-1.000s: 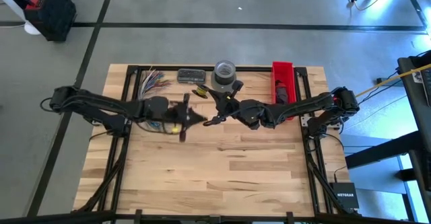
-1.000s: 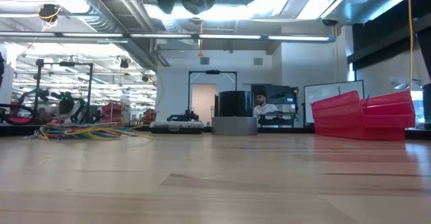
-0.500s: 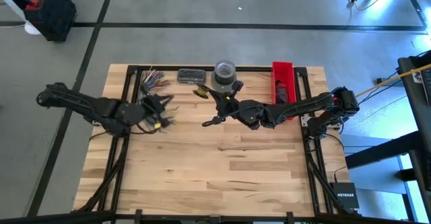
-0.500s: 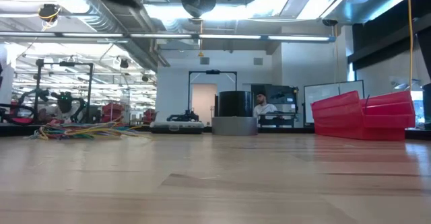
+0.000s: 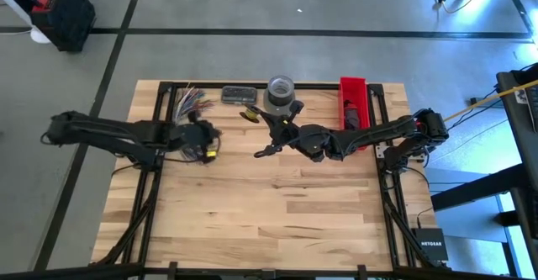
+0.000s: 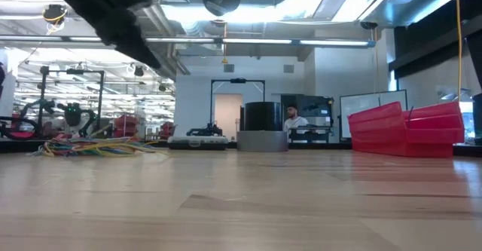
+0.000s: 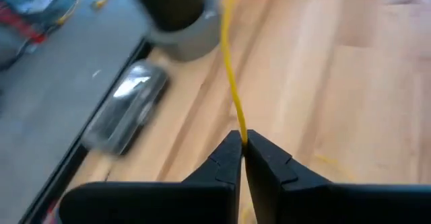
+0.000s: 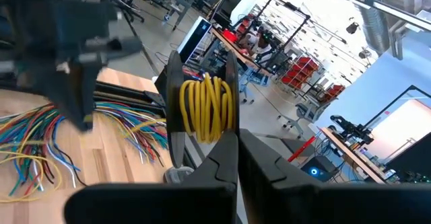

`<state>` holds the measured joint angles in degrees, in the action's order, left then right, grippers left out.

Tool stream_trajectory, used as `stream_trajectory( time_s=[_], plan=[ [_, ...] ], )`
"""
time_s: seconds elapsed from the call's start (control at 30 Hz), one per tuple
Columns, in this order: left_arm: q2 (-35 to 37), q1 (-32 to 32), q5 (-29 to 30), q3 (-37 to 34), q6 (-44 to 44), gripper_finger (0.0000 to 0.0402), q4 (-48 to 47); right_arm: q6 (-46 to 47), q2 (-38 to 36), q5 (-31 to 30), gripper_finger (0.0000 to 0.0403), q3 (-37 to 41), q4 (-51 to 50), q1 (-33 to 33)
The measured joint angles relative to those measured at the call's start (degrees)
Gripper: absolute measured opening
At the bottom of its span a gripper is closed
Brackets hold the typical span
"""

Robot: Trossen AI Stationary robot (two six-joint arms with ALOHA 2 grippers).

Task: Coil cords
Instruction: Uncoil the yellow wire from the spool

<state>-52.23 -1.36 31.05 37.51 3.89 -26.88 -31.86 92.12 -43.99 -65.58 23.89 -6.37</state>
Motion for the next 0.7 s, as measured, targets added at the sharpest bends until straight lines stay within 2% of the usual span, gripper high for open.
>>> stream_trajectory(
  time_s=[0.07, 0.2, 0.4, 0.57, 0.7],
  plan=[
    [-2.8, 1.2, -2.3, -0.3, -3.4, 0.001, 4.6, 0.0, 0.0, 0.0, 0.0005, 0.0, 0.0, 0.0],
    [-7.9, 2.7, -2.5, -0.3, -5.3, 0.0022, 10.7, 0.0, 0.0, 0.0, 0.0005, 0.0, 0.0, 0.0],
    [-10.8, 3.1, -2.5, 0.0, -4.4, 0.0091, 10.2, 0.0, 0.0, 0.0, 0.0005, 0.0, -0.1, 0.0],
    [-9.7, 1.8, -5.1, 6.2, -0.9, 0.015, 0.9, -0.3, 0.0, -0.1, 0.0005, 0.0, -0.3, 0.0],
    [-8.0, 0.1, -5.2, 8.5, -1.6, 0.0172, 4.0, -0.3, 0.0, -0.5, 0.0005, 0.0, -0.6, 0.0]
  ],
)
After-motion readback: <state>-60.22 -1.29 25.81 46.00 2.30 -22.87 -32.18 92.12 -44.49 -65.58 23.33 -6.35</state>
